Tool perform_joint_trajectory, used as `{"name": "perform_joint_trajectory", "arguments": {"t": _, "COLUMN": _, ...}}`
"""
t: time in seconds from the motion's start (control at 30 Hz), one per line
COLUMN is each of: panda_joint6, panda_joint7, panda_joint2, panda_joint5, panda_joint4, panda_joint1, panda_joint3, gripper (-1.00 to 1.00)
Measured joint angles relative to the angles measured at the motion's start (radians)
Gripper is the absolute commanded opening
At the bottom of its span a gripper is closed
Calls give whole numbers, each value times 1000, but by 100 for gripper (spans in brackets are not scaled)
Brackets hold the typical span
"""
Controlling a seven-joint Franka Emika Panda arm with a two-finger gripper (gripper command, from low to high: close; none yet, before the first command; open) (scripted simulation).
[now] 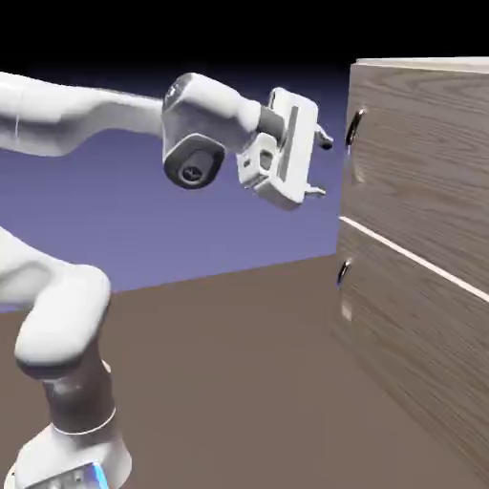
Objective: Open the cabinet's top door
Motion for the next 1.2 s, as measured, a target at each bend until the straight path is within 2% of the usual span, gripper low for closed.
{"name": "perform_joint_trajectory", "arguments": {"t": 1.2, "panda_joint6": -252, "panda_joint7": 1402, "panda_joint2": -621, "panda_joint5": 1566, "panda_joint4": 369, "panda_joint1": -872, "panda_joint3": 795, "gripper": 0}}
